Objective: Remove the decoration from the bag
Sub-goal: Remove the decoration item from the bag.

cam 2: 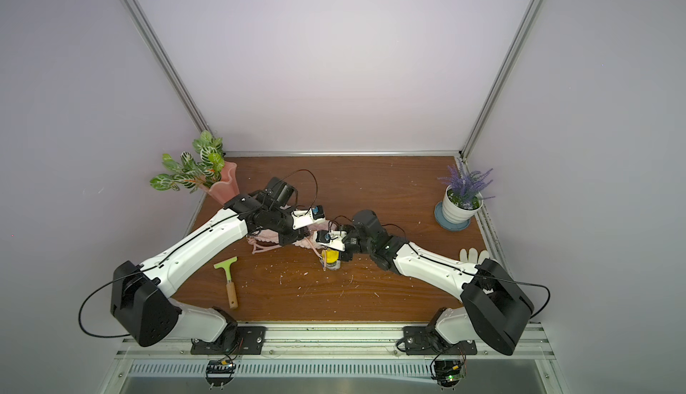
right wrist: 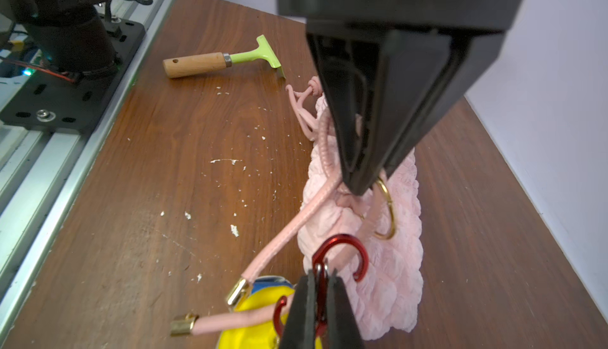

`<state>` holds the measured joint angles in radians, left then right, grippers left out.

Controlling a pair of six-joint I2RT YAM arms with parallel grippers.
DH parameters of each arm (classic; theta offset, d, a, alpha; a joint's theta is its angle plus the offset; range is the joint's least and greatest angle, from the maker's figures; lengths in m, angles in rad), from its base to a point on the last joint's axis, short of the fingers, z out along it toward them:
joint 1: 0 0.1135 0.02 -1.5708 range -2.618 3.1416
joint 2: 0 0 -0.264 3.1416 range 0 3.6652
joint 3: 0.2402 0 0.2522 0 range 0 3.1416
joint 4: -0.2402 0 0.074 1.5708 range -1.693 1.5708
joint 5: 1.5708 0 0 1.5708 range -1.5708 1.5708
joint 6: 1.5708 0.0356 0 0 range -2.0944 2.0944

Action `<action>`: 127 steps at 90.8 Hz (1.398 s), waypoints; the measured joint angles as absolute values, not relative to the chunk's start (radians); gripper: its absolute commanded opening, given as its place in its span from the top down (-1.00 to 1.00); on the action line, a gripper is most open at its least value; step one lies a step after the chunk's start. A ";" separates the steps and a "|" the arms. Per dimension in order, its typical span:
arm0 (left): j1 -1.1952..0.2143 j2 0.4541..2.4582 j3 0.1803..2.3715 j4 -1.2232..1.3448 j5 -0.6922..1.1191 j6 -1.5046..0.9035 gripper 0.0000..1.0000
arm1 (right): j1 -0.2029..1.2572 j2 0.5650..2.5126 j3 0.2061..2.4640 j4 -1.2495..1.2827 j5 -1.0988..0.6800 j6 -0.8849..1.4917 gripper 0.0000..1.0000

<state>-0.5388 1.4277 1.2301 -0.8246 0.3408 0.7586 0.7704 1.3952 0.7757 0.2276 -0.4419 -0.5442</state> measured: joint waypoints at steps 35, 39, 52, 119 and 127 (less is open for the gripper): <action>-0.538 1.420 1.206 -0.802 0.358 0.760 1.00 | 0.751 1.539 0.804 0.253 -0.647 -0.461 1.00; -0.538 1.420 1.206 -0.802 0.359 0.760 1.00 | 0.746 1.554 0.804 0.267 -0.662 -0.441 0.99; -0.547 1.411 1.178 -0.785 0.356 0.760 1.00 | 0.708 1.584 0.805 0.327 -0.722 -0.378 0.88; -0.555 1.351 1.116 -0.670 0.255 0.729 1.00 | 0.648 1.637 0.807 0.416 -0.860 -0.294 0.86; -0.548 1.333 1.109 -0.677 0.267 0.739 1.00 | 0.636 1.637 0.794 0.456 -0.862 -0.241 0.86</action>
<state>-0.5484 1.3331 1.1091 -0.6773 0.2668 0.7395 0.6365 1.6375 0.7940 0.4561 -0.8623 -0.2409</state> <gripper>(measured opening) 0.058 0.095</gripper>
